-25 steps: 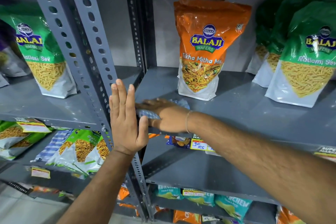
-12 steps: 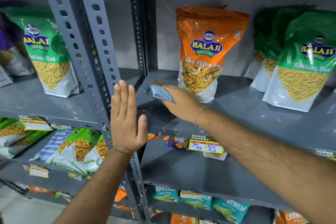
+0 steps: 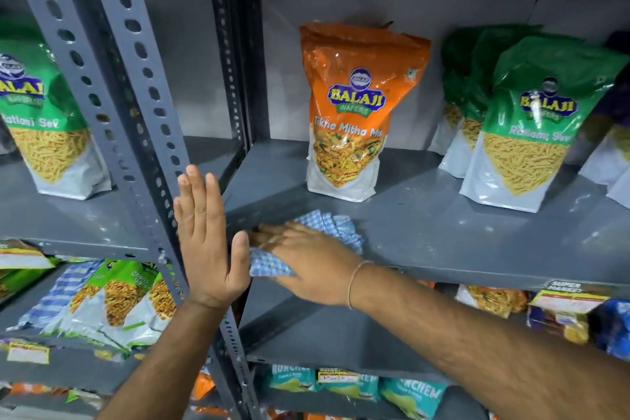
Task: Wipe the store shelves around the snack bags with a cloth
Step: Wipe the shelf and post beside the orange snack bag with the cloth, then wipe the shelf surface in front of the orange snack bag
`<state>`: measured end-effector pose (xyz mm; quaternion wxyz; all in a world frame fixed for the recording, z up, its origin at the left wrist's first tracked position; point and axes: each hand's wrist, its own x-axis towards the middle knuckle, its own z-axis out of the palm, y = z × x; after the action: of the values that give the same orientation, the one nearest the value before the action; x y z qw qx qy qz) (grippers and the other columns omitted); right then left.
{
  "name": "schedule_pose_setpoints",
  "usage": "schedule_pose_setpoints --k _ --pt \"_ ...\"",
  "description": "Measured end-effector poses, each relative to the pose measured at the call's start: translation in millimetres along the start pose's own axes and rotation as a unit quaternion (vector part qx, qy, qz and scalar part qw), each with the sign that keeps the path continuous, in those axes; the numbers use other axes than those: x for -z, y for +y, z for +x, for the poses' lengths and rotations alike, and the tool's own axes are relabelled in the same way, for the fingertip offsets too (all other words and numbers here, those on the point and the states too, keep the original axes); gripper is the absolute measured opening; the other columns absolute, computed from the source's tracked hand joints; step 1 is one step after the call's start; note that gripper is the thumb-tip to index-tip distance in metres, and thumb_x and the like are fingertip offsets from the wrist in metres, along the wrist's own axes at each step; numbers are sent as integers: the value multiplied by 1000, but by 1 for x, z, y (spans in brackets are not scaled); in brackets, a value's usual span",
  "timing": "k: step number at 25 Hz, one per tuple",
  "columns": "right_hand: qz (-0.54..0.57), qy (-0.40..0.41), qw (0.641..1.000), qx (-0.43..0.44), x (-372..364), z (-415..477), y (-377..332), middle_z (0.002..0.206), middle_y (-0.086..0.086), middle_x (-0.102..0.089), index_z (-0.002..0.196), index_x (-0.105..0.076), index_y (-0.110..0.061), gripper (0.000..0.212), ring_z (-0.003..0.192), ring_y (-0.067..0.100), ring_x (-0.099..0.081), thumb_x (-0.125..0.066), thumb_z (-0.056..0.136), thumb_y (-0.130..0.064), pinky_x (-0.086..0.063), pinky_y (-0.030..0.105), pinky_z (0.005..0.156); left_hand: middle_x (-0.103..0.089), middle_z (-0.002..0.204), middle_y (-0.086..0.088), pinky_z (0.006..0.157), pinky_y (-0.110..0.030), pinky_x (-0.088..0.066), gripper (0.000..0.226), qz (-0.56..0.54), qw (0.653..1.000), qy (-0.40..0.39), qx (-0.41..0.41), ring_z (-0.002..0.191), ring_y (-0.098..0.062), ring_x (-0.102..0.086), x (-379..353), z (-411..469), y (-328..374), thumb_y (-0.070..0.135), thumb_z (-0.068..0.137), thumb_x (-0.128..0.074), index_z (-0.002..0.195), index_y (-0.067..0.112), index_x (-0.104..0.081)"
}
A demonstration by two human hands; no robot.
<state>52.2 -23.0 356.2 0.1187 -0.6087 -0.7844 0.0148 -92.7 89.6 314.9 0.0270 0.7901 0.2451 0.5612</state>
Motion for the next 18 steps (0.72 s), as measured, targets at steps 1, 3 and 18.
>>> schedule_pose_setpoints --k 1,3,18 --pt "6 1 1000 1 1 -8 -3 158 6 -41 151 -40 -16 59 148 22 -32 -58 97 -28 -17 39 125 -4 172 -21 129 -58 -1 72 -7 1000 2 8 162 -37 1 1 -1 2 36 103 -27 160 -6 -15" --pt "33 17 999 -4 8 -21 -4 153 5 -49 146 -47 -18 55 142 22 -41 -61 93 -20 -26 37 121 -1 173 -18 129 -58 2 72 -3 1000 8 24 162 -36 2 -1 -3 8 42 106 -21 162 -2 -12" --pt "147 338 862 -349 118 -97 164 111 -3 -63 134 -59 -16 40 100 9 -57 -49 98 -3 -37 4 73 -6 176 5 132 -47 -16 67 147 962 -227 34 163 -14 0 -49 6 52 54 105 -26 165 24 -20"
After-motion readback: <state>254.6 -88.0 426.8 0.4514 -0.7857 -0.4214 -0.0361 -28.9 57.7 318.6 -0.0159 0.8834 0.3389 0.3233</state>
